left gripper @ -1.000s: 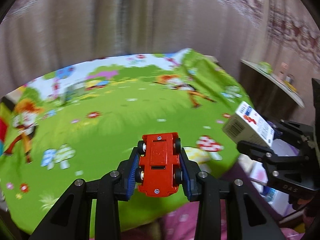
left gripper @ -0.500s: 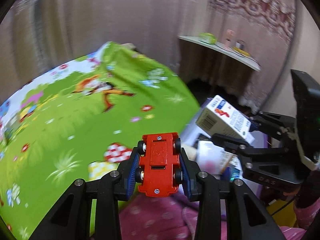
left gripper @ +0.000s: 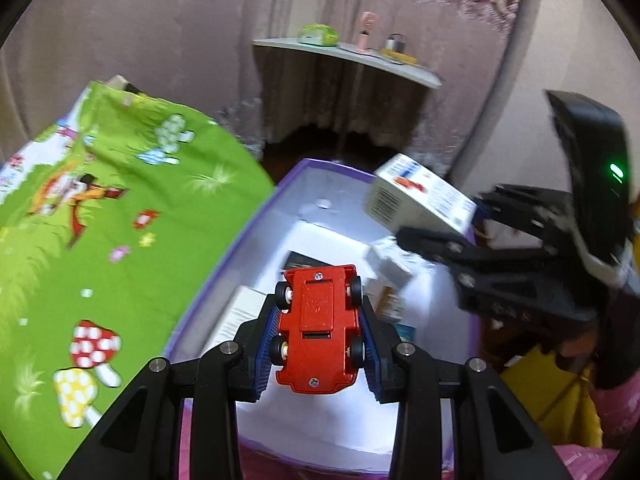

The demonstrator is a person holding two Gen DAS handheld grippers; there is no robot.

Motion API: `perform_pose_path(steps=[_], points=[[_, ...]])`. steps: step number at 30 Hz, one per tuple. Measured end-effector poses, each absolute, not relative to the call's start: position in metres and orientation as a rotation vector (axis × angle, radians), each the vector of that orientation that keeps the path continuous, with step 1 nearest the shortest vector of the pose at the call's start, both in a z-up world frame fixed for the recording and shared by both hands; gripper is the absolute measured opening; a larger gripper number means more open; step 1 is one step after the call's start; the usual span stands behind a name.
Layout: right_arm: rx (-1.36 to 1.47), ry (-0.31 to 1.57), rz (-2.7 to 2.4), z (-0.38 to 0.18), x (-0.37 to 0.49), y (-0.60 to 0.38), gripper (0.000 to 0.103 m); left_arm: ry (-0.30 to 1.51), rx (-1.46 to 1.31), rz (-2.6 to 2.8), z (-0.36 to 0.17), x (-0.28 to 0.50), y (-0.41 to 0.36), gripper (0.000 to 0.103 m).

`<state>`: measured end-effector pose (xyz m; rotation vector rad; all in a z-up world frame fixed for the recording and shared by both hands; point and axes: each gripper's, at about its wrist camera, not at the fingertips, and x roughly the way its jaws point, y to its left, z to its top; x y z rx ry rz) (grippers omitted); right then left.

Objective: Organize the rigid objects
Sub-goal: 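Open both grippers over the bin to drop the car and medicine box, then grasp the white plastic piece with the left gripper while right grasps the small white cube box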

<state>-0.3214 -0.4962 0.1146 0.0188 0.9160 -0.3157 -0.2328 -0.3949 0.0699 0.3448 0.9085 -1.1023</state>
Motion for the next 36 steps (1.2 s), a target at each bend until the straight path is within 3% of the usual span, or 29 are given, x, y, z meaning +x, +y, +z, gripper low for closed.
perform_pose_path(steps=[1,3,5,14,25,36], points=[[0.023,0.920,-0.327,0.115,-0.320,-0.498,0.049,0.911,0.333,-1.125,0.070,-0.234,-0.392,0.046],[0.028,0.920,-0.352,0.117,-0.314,-0.499,0.062,0.904,0.317,-1.122,0.071,-0.232,-0.387,0.075],[0.033,0.892,-0.366,0.123,-0.307,-0.499,0.072,0.885,0.266,-1.120,0.076,-0.227,-0.372,0.081],[-0.052,0.868,-0.097,0.128,-0.201,-0.416,0.075,0.800,0.161,-0.708,0.079,-0.138,-0.245,0.082],[-0.116,0.993,0.307,0.044,-0.016,-0.227,0.075,0.838,0.123,-0.023,0.033,0.024,-0.033,0.082],[-0.055,1.012,0.370,0.017,0.107,-0.155,0.076,0.853,0.112,0.145,0.015,0.158,0.033,0.082]])
